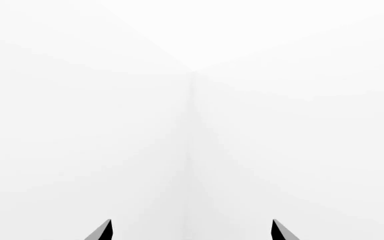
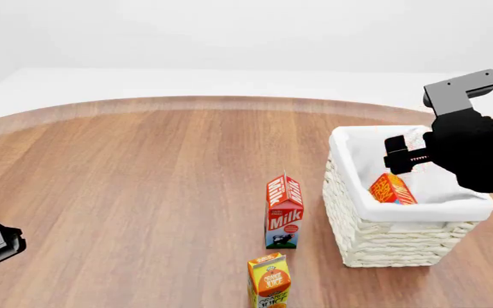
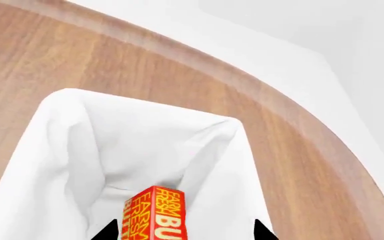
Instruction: Pick up the cream cheese box and the butter, and put them in the basket.
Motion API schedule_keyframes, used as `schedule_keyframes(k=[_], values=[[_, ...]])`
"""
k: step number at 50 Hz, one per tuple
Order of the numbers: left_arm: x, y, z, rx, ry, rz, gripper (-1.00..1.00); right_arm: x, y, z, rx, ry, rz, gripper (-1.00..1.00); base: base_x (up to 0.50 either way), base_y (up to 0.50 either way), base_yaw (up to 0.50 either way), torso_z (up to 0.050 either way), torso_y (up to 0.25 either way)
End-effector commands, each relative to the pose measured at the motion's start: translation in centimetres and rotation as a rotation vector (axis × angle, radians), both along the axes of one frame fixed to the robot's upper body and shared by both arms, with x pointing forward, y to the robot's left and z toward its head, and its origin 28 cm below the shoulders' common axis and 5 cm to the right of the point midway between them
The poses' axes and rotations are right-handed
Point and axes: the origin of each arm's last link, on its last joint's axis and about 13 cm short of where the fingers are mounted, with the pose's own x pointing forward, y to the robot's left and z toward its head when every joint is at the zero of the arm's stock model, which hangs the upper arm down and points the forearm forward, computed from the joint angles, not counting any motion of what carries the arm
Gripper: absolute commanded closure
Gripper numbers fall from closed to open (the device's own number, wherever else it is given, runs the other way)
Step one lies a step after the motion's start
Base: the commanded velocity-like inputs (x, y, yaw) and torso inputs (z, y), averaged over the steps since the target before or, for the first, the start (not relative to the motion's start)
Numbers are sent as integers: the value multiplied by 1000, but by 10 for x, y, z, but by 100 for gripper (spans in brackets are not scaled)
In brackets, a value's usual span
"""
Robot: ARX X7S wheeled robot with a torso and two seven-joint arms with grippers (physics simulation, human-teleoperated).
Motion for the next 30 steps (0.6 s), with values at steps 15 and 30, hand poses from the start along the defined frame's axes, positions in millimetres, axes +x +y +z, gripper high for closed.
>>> schedule_keyframes(k=[15, 30], values=[[-1, 2, 0, 10, -2, 15, -100, -17, 5, 30, -62, -65, 57, -100, 0, 0, 0, 0, 0], [-2, 3, 0, 6, -3, 11, -100, -96, 11, 72, -100, -190, 157, -100, 0, 0, 0, 0, 0]])
